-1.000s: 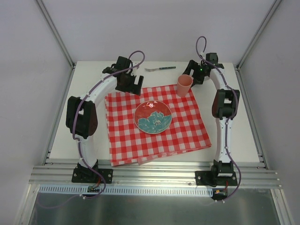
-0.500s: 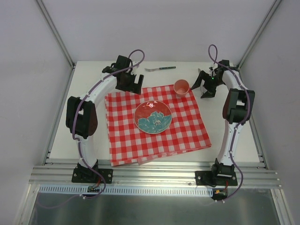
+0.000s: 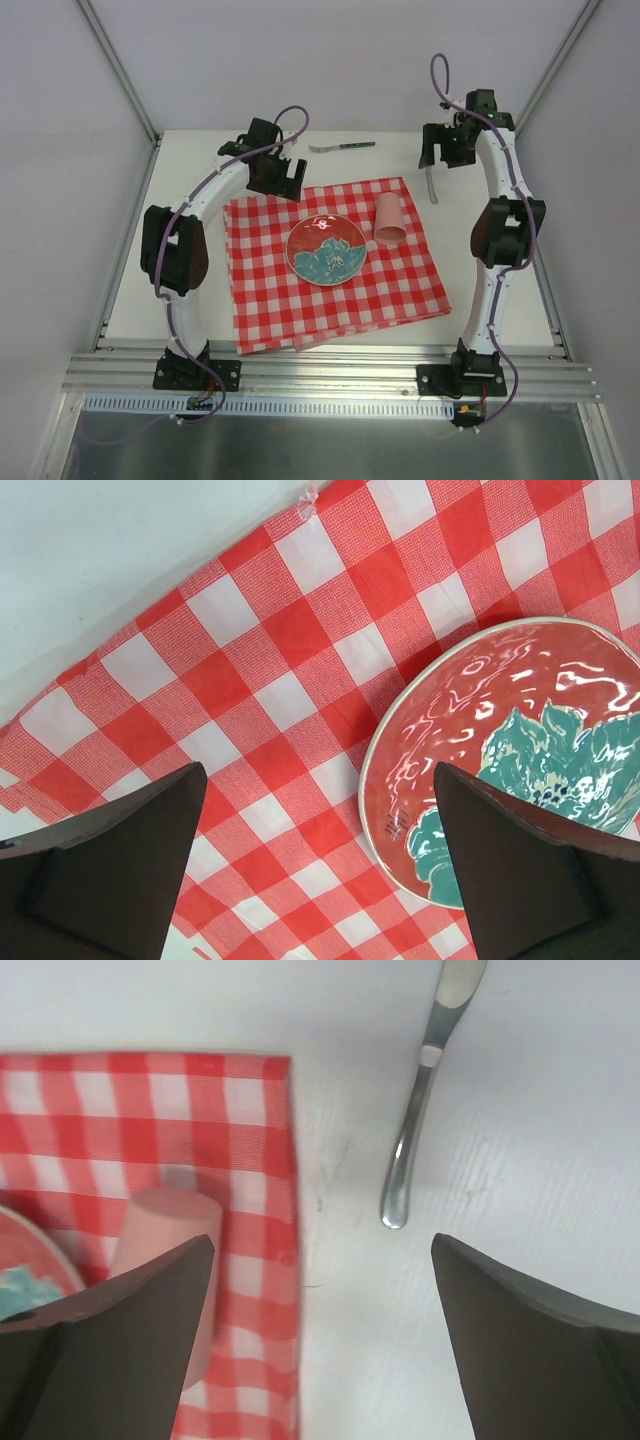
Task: Set the dinner table for one person
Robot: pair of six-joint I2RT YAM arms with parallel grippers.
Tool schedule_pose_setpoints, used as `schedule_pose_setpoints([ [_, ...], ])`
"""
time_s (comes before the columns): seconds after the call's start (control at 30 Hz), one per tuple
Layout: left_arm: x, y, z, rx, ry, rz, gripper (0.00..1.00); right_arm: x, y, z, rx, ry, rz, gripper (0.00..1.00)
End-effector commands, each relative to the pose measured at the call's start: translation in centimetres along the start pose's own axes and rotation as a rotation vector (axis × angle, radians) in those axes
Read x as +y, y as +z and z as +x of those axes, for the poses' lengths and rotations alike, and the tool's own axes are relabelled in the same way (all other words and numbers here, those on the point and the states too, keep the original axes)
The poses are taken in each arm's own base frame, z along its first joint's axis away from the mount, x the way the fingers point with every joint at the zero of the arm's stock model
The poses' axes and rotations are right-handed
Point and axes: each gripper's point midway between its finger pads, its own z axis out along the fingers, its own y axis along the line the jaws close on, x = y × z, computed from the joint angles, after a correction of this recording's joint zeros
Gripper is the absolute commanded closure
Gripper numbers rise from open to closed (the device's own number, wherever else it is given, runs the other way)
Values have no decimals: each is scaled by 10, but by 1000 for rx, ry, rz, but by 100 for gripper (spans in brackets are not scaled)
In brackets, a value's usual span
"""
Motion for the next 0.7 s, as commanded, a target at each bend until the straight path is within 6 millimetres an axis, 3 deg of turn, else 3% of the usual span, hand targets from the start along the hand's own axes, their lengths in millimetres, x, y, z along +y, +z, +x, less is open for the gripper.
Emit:
schedule_pose_setpoints([
  [0.0, -4, -5, -11, -27, 36, -5, 1, -35, 25, 22, 97, -258, 177, 5],
  [0.03, -3, -4, -10, -24, 36, -5, 1, -51, 31, 26, 124, -292, 230, 5],
  [0.07, -3, -6, -10, -26, 36, -8, 1, -44, 37, 24, 132, -329, 251, 6],
  [0.2, -4, -10, -7, -28, 70, -24, 1, -63, 44, 23, 167, -350, 350, 18],
  [0.4, -12, -13, -4, -29, 108, -35, 1, -75, 54, 20, 160, -313, 401, 23],
  [0.67, -23, -11, -3, -25, 121, -23, 1, -62, 72, 9, 103, -265, 340, 25],
])
